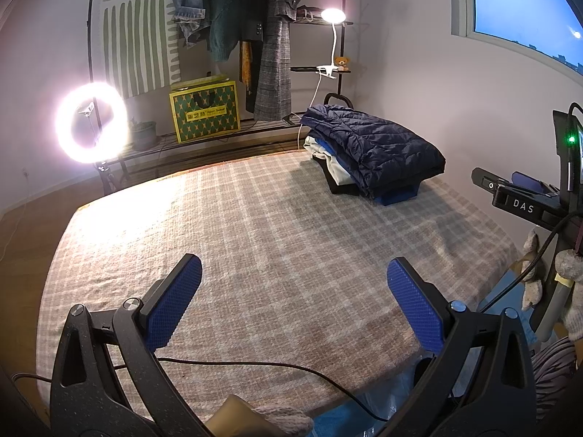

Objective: Fold large clothes

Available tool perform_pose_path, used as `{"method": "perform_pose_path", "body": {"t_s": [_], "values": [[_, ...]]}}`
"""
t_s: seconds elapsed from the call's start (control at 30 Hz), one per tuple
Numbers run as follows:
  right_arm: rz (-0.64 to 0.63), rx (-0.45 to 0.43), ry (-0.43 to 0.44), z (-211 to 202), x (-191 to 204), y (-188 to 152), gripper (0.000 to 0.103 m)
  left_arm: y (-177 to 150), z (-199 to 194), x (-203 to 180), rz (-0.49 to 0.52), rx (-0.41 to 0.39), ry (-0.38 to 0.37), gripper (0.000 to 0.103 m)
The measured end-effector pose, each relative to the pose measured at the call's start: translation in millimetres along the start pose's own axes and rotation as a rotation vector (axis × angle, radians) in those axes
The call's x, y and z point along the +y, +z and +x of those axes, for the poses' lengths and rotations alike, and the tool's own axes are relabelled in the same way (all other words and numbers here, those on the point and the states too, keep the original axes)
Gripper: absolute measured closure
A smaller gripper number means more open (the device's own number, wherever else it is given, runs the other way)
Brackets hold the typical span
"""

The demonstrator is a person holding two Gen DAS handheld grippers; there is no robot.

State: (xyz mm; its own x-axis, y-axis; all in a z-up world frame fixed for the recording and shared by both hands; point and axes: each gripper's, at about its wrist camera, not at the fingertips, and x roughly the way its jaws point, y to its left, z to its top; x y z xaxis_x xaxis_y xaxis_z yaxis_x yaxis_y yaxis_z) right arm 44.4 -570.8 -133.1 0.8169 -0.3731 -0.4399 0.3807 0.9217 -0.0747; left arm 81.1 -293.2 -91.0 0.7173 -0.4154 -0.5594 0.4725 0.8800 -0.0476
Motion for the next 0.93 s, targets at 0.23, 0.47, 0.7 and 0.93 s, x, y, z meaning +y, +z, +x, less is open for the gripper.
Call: {"method": "perform_pose_path", "body": {"t_s": [0.23, 0.47, 0.7, 0.93], "values": [[0.0, 0.002, -0.001, -0.6, -0.3, -1.0, 0.0, 0.1, -0.1, 0.2, 0.0, -0.001, 0.0, 0.0], [-0.001, 0.003, 0.0, 0.1, -0.5, -1.1, 0.0, -0.3, -0.2, 1.0, 0.0, -0.001, 0.001, 0.0], [-0.002, 0.004, 0.0, -0.2, -2.0, -1.4, 0.0, -0.5, -0.4, 1.5, 0.002, -0.002, 0.001, 0.0], [0.0, 0.005, 0.002, 0.2, -2.9, -1.2, 0.0, 0.8, -3.0, 4.3, 0.007, -0.016, 0.011, 0.0]]}}
